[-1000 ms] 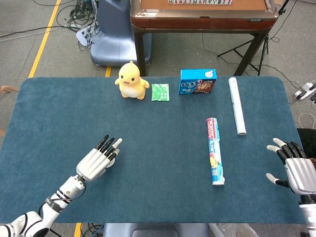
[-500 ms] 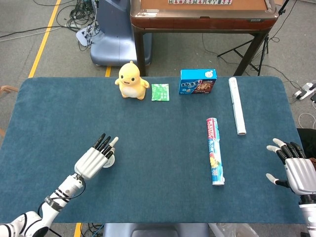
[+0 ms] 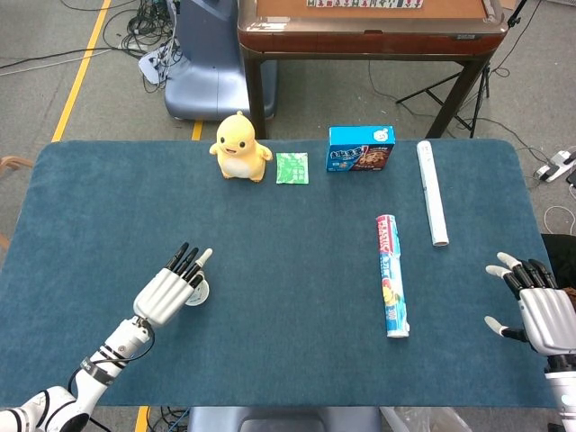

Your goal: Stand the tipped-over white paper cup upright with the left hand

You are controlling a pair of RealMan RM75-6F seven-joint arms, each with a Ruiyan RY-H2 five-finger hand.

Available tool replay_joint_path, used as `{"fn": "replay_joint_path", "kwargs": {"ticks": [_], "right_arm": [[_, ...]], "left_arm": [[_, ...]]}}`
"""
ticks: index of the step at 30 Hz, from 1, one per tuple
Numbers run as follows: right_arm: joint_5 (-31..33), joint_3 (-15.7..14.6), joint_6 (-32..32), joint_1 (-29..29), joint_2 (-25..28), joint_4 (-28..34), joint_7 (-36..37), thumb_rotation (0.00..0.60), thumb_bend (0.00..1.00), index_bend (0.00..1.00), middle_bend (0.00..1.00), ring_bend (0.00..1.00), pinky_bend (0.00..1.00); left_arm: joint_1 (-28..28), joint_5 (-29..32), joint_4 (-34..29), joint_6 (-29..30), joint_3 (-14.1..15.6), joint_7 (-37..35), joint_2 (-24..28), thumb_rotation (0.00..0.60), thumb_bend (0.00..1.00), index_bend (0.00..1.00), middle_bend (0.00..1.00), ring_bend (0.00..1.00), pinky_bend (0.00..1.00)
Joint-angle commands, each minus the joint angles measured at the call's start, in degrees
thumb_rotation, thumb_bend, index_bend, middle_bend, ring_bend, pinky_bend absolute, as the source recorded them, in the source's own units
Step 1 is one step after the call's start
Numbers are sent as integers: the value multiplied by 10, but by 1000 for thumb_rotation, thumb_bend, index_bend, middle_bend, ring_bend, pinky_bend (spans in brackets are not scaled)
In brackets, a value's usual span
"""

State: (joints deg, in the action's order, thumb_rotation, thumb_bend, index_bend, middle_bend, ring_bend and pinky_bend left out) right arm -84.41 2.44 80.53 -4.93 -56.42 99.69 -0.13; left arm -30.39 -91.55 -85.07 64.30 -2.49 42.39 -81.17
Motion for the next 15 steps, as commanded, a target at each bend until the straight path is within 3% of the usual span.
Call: {"fn": "replay_joint_path", "kwargs": {"ticks": [1,15], "right_arm": [[0,0,0,0,0,0,0,600,116,260,129,111,101],[3,0,-2,-1,0,0,0,600,116,261,129,111,101]], "left_arm": [[0,2,2,2,1,-1,0,600,199,325,0,0,0],[2,3,10,16,6,-18,-3,600,211,368,0,0,0]]}}
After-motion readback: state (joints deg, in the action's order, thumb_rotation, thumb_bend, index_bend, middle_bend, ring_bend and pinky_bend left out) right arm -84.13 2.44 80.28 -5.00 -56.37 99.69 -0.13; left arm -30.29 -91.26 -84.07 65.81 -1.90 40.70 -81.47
